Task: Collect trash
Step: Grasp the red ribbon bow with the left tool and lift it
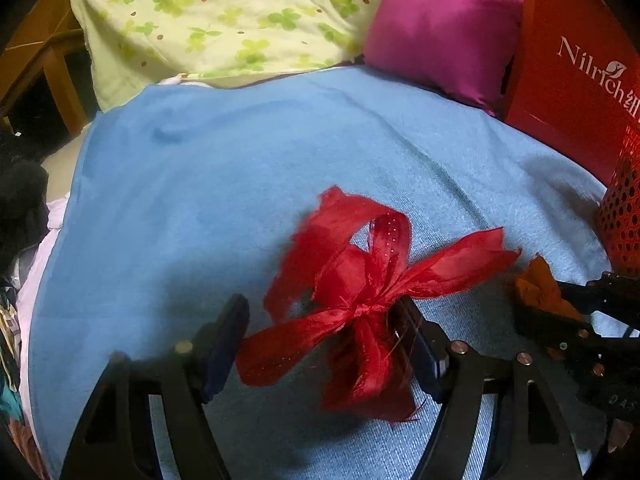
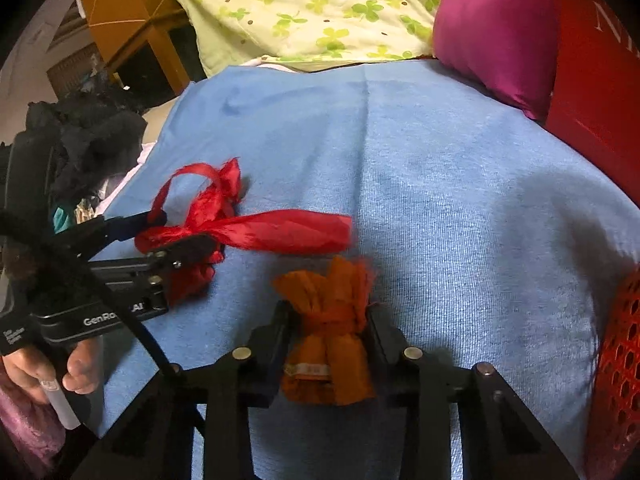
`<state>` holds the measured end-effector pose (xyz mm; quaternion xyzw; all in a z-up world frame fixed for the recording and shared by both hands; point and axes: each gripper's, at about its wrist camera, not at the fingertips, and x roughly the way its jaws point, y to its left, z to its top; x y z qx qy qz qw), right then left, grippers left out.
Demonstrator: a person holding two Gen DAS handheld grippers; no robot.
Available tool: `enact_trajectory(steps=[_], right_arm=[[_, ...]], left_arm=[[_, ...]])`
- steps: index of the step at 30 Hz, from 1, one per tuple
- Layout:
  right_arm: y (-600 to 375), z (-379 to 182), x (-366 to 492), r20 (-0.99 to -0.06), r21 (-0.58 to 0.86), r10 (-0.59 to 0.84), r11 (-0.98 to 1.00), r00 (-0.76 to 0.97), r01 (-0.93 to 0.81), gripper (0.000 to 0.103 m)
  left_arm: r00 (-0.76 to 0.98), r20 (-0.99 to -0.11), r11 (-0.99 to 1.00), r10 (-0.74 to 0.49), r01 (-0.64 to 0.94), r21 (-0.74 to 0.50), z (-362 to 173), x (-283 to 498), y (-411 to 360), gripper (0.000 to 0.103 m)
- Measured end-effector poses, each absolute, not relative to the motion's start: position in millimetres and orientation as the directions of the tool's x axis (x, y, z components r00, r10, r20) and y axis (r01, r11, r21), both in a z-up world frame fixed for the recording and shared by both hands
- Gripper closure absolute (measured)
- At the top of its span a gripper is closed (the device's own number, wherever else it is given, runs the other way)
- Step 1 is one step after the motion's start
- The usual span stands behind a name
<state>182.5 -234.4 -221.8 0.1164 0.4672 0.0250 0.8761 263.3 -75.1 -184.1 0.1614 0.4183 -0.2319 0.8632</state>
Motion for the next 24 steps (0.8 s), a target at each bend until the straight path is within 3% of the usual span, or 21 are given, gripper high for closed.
enact_trajectory(steps=[13,16,20,24], right_arm=[[-240.9,-225.4,180.3,-0.801,0.266,0.195,0.963,0.566,0.044,0.066],[-241.2,-225.9,180.3,-0.799,0.276,0.203,0.960,0.567,0.044,0.066],[-242.0,-226.4,179.9,-0.798,0.274,0.203,0.961,0.567,0.042,0.066],[-242.2,-225.2,179.3,-0.797,0.273,0.198,0.961,0.570,0.047,0.066]], left_arm=[[0.495,-0.829,0.852,-0.259,0.521,0.045,-201.3,275.0,-81.7,0.032],[0.473,-0.833,0.848,-0.287,0.530,0.008,-200.9,275.1,-82.1,0.044],[0.463,-0.830,0.842,-0.312,0.539,-0.016,-197.8,274.4,-80.3,0.068],[0.455,-0.827,0.850,-0.331,0.524,-0.053,-195.5,277.0,-72.7,0.076]])
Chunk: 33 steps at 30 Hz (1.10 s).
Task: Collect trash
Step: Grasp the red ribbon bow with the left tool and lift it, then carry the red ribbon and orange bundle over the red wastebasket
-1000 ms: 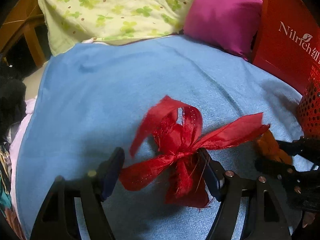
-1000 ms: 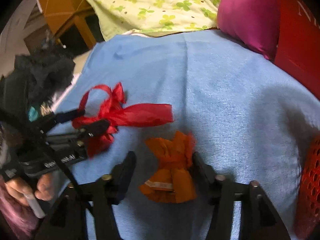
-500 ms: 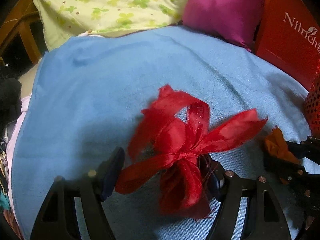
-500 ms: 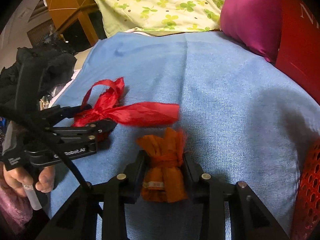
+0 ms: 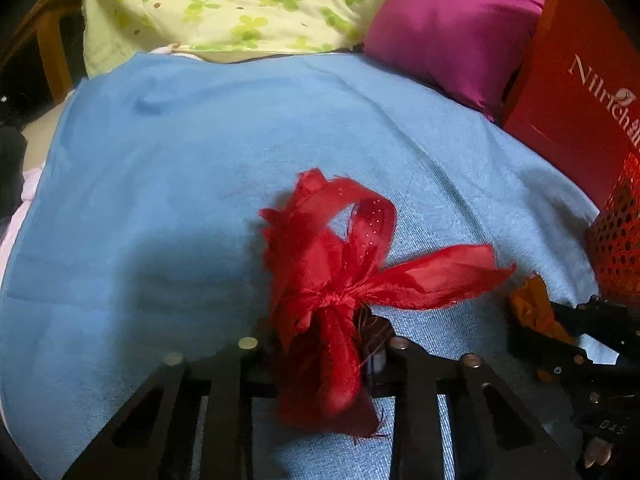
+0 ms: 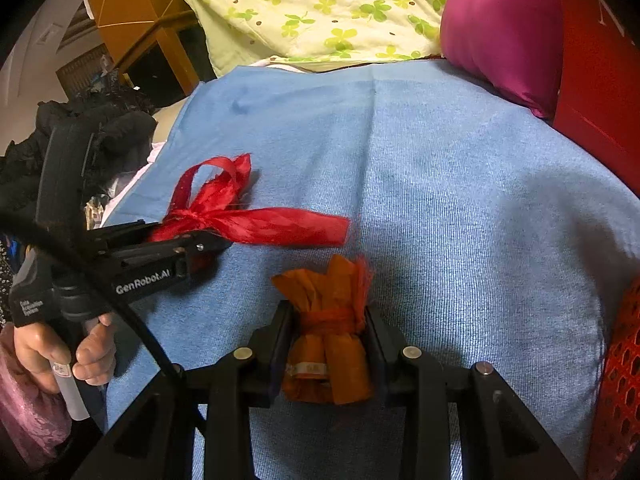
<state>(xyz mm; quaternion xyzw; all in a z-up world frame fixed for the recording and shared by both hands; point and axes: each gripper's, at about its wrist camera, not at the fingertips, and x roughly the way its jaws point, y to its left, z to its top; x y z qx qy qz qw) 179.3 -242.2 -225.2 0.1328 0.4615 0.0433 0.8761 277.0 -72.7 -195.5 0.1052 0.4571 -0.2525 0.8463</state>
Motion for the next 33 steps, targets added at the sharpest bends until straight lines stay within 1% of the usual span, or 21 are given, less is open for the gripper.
enact_trajectory(steps=[4,10,17,21,23,28,33], right_arm=[[-241.1,-221.9,177.1,-0.799,0.273,0.195,0.961,0.569,0.053,0.068],[-237.3,-214.5,170.9,-0.798,0.281,0.205,0.958,0.567,0.049,0.068],[-232.9,-190.5,152.7,-0.769,0.305,0.228,0.952,0.597,0.029,0.068],[-227.3,-174.4,138.1,-0.754,0.313,0.244,0.950,0.610,0.007,0.068],[-224.0,-166.3,129.7,-0.747,0.305,0.243,0.952,0.619,-0.007,0.068],[-221.6,-144.1,109.7,-0.730,0.293,0.252,0.955,0.635,-0.042,0.068],[-222.9,-111.5,88.4,-0.687,0.285,0.257,0.956,0.680,-0.074,0.068]], left_arm=[[0.482,-0.813,0.861,-0.326,0.507,-0.045,-188.0,274.5,-66.9,0.076],[0.545,-0.782,0.866,-0.303,0.499,0.013,-170.6,254.1,-58.8,0.076],[0.601,-0.745,0.875,-0.291,0.481,0.046,-149.1,219.7,-44.1,0.076],[0.635,-0.725,0.884,-0.267,0.460,0.077,-141.7,196.8,-43.2,0.076],[0.664,-0.715,0.905,-0.218,0.411,0.106,-141.5,176.2,-38.1,0.076],[0.660,-0.719,0.941,-0.217,0.338,0.027,-138.0,135.2,-23.9,0.076],[0.695,-0.699,0.957,-0.168,0.286,0.055,-111.8,111.6,-17.4,0.076]])
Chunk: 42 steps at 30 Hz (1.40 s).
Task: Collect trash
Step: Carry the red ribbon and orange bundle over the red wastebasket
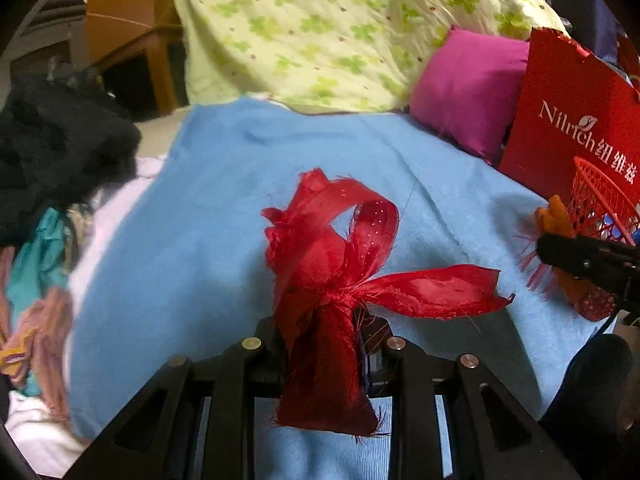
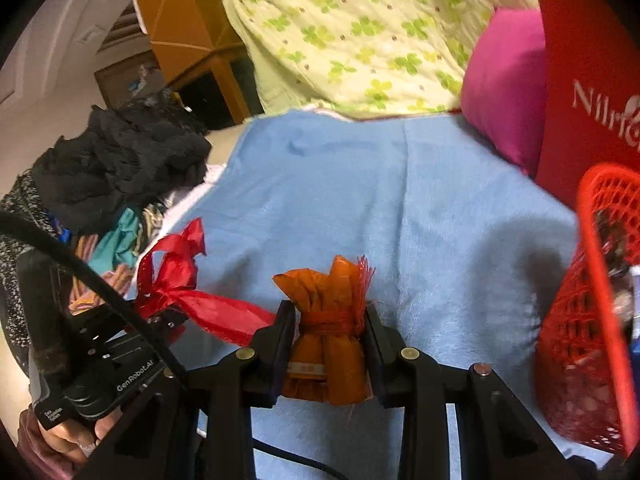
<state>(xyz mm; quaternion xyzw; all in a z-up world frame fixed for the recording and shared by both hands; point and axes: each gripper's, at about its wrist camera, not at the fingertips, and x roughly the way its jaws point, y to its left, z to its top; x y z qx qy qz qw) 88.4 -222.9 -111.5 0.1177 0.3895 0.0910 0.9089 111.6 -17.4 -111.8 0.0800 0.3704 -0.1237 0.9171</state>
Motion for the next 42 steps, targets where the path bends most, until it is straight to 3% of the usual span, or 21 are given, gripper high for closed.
enact_trajectory(steps=[9,17,42], right_arm=[[-227.8,-67.6,47.0,-0.613,0.280,0.260,0.955,0.746,-0.102,0.068],[-237.1,-44.1,12.4,-0.573,0.258,0.242,0.960,0.783,-0.108,0.068],[-281.3,-21.8,-28.5,-0.506,0.285,0.209,0.956,0.837,-0.066,0.068]], left_arm=[[0.792,-0.595,0.952,-0.134,0.270,0.145,-52.7,57.0,-36.0,0.075],[0.818,-0.561,0.947,-0.127,0.269,0.178,-30.2,37.5,-46.4,0.075],[0.814,-0.556,0.910,-0.168,0.346,0.231,-12.4,16.4,-105.4,0.073]])
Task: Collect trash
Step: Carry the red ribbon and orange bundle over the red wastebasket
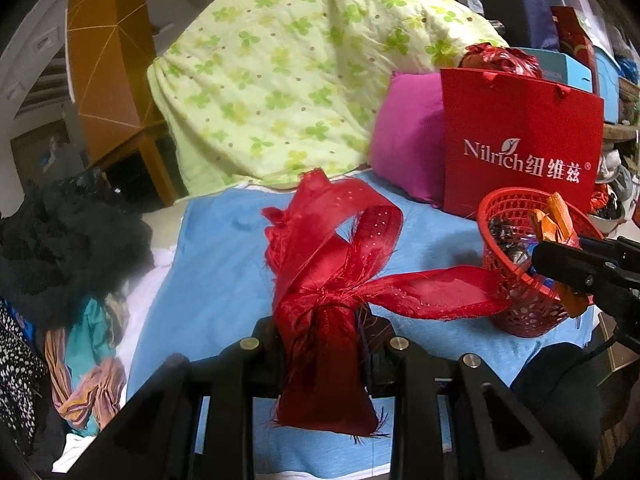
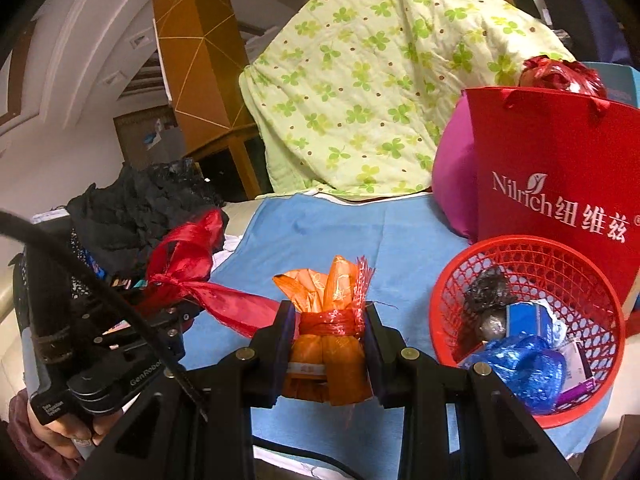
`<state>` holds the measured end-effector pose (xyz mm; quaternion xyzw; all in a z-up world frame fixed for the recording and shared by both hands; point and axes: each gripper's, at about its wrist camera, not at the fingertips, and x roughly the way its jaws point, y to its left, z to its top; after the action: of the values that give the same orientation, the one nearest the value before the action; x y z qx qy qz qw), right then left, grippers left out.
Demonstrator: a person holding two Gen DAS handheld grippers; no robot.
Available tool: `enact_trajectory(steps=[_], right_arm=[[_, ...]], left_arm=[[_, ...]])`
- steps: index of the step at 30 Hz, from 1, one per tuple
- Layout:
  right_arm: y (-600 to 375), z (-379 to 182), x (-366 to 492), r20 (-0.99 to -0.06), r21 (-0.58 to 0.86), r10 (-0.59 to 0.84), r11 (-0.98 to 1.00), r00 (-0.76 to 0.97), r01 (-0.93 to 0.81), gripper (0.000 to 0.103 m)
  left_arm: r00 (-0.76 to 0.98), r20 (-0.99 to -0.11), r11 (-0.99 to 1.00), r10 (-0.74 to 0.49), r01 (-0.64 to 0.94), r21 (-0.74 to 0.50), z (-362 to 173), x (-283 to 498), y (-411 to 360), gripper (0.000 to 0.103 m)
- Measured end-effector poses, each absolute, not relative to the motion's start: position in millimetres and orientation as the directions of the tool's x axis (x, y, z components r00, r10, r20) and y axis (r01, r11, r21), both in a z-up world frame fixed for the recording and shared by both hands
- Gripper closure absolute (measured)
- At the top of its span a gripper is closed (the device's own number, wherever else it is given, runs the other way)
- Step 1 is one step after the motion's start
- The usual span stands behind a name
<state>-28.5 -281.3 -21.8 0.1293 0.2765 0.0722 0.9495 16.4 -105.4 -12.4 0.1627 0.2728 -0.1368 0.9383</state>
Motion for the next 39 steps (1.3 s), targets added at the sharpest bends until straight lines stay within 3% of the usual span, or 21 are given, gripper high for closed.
enact_trajectory(steps=[39], right_arm=[[-405.3,-16.7,-75.0,-0.458,0.382,0.040,0.911,0.888,0.155,0.068]], left_arm=[[0.737,-0.572,0.765,-0.360,0.584,0.271,-4.3,-6.0,-235.4,0.072]])
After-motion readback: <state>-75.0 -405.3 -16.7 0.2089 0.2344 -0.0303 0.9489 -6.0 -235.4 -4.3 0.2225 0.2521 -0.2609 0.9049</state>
